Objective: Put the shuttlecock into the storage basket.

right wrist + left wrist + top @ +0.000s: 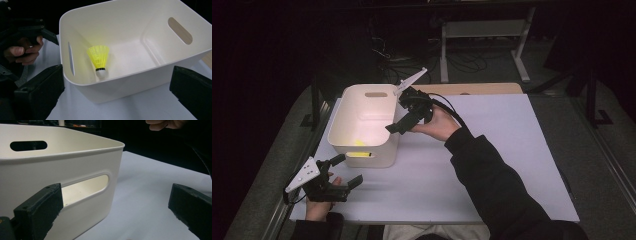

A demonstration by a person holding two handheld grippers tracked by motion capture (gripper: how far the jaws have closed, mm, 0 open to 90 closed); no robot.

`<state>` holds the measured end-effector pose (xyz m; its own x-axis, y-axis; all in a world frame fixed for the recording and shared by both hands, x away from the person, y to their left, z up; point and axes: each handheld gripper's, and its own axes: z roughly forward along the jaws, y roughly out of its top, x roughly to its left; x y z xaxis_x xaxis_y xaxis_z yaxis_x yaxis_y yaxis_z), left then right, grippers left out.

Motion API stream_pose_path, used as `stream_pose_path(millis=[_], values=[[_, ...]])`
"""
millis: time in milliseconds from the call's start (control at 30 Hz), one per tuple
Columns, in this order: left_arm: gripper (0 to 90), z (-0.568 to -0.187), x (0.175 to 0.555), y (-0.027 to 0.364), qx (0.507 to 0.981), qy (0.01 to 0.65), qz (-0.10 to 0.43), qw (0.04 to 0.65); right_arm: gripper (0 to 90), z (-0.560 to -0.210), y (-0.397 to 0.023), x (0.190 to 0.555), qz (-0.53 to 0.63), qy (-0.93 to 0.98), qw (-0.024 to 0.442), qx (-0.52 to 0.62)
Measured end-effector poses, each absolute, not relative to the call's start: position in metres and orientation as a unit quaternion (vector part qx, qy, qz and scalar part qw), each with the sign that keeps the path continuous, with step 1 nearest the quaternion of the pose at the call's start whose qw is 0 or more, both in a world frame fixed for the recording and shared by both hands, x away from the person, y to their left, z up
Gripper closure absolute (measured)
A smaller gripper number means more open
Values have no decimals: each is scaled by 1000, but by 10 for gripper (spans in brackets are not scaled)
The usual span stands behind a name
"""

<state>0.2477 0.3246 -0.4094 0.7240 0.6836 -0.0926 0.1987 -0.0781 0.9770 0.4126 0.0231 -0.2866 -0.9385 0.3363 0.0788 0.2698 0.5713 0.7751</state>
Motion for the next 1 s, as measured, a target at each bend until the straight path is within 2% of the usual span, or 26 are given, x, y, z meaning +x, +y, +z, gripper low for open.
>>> stream_pose_path(millis=[1000], values=[[0, -410, 248, 324, 706, 314, 202, 601, 0, -287, -29, 411, 438, 875, 55, 199]])
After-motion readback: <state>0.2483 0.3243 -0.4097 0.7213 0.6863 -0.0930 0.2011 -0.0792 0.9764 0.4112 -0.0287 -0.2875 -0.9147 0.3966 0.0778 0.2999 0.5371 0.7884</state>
